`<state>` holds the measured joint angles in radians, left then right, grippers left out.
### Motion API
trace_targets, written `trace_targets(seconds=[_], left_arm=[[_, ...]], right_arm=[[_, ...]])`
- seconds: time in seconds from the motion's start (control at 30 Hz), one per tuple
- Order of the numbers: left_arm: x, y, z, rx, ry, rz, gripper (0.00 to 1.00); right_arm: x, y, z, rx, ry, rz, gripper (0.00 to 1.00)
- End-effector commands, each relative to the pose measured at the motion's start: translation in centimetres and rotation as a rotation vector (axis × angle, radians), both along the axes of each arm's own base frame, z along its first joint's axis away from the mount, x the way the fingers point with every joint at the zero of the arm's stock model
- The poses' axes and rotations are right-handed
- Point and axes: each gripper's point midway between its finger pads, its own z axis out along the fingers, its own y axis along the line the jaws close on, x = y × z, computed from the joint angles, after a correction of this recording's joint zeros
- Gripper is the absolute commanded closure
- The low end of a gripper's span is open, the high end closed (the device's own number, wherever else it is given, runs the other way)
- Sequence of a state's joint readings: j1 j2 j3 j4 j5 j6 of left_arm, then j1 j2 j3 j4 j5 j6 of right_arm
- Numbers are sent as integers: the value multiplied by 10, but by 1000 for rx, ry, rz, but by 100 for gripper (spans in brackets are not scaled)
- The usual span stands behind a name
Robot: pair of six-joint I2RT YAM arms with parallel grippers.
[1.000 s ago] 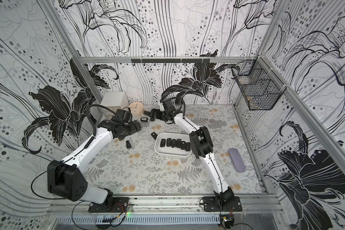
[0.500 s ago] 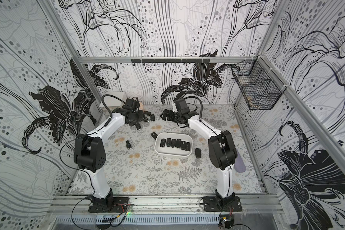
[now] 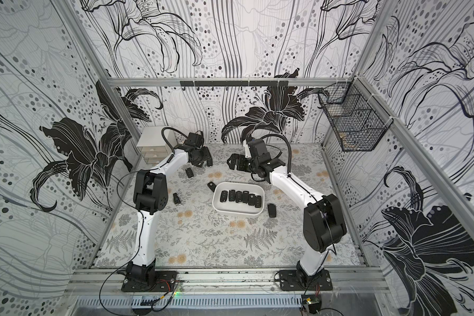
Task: Place the car key into the storage box
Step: Pick up the car key from the center of the board.
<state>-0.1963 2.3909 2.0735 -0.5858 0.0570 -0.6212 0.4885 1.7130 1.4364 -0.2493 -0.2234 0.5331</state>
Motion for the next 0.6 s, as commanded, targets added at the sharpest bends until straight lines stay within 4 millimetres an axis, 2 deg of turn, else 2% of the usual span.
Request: trace_targets(seconds=[0.0,0.3,0.57], left_arm=[[24,-3,1,2,-66,-21,36],[37,1,-36,47,-38,-10,39],[36,3,-53,82,-12,-14,44]], right_arm=[[-7,-7,6,-11,-1,-16,0],[-9,-9,-2,-35,27,-18,0],[-8,-6,-9,-39,59,-11,0]])
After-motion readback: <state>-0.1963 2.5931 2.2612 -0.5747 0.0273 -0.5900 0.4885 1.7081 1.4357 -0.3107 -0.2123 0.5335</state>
